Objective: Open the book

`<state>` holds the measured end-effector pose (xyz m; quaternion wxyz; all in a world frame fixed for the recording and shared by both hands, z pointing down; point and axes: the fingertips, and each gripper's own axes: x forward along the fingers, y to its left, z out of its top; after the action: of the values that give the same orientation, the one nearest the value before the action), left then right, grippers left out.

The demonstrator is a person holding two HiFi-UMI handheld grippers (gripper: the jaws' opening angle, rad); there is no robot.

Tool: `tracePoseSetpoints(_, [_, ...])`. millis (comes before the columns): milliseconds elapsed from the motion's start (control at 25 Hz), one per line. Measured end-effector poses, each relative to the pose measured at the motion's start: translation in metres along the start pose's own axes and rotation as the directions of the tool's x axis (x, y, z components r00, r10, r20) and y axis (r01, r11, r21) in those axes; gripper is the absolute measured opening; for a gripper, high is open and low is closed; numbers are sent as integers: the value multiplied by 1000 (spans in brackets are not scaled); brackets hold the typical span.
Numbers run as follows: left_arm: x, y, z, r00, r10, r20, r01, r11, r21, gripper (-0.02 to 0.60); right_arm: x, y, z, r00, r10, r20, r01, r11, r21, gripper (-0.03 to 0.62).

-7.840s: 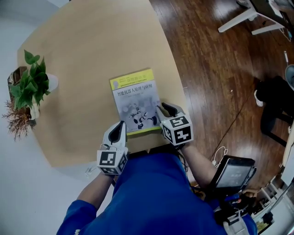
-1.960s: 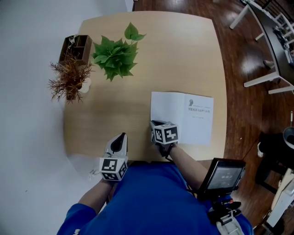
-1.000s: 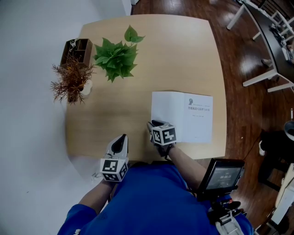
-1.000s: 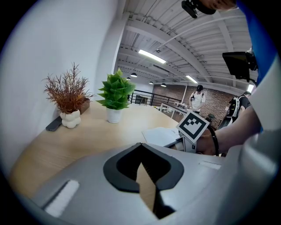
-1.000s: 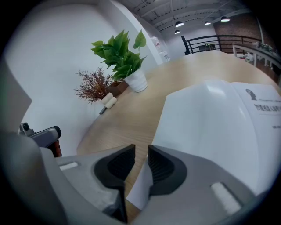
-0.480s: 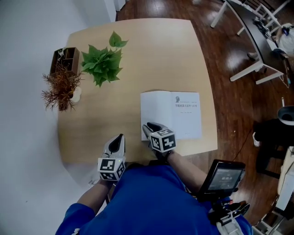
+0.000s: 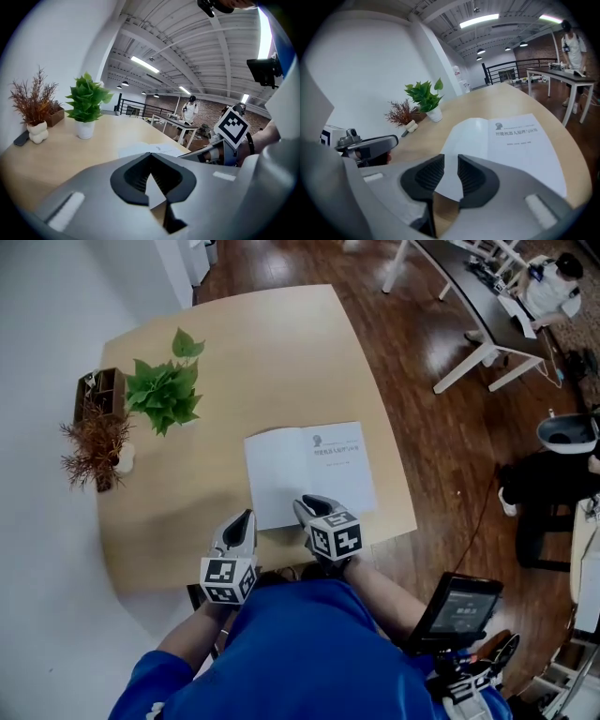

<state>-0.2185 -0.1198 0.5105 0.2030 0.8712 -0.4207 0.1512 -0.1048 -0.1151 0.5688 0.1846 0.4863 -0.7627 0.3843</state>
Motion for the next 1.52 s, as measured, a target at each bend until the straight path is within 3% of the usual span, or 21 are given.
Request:
tracePoseSetpoints(320, [29,-74,10,1000,-16,15,15,999,28,7,-67,-46,-7,998,-14,59,15,1000,-26,81])
tracePoseSetpoints(560, [43,-156,18,1000,-10,22,9,999,43,6,-142,-92,-8,993,-11,115,18,998,-53,81])
tracePoseSetpoints(1000, [37,-203,4,996,55,69,-56,998,27,6,-187,-114,-25,984,36,173,-15,992,-122,80])
tracePoseSetpoints(1240, [20,-220,9,994,59,97,-62,998,29,7,-210,-99,-21,970,63,235,-19,982,-187,77])
tracePoseSetpoints(1520, [-4,-210,8,994,46,103,-48,999,17,6,-222,-70,-15,954,62,295,14,969,-247,69])
